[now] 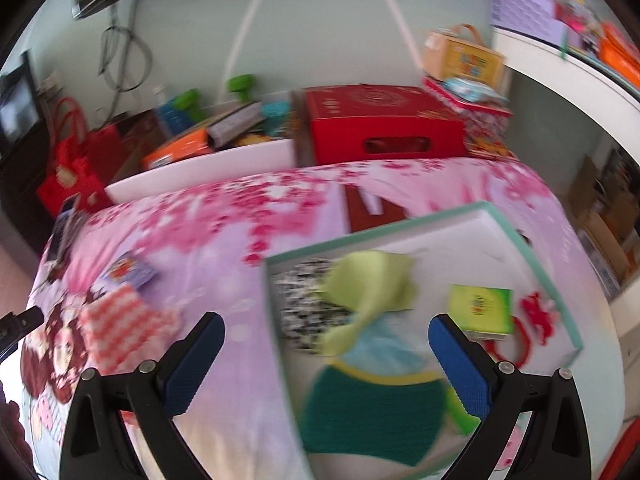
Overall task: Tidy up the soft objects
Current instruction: 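Move both grippers back to the bed, right gripper toward the striped towel, then grasp the pink-white striped towel with the right gripper and lift it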
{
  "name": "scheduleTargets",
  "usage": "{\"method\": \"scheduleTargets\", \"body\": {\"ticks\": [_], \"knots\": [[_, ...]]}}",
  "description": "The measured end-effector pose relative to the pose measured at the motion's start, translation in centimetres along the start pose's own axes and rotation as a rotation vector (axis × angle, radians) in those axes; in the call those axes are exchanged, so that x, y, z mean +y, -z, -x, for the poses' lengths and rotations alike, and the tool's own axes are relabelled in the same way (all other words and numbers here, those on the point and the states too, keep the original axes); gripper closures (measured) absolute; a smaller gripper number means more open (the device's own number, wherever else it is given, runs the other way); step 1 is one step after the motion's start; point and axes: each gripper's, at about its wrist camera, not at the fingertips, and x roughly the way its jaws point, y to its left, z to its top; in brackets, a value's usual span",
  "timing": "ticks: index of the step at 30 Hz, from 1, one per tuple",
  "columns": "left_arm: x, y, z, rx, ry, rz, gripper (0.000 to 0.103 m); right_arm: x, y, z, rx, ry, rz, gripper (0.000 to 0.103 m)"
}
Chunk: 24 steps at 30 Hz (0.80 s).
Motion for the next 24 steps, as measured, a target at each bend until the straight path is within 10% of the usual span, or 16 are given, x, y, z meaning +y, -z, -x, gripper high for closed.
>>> {"method": "scheduleTargets", "body": {"ticks": [24], "knots": [[5.4, 1.0, -2.0, 0.068, -0.041, 0.092, 0.003, 15.4, 4.1, -2.9, 0.072, -0.247, 0.250, 0.000]]}}
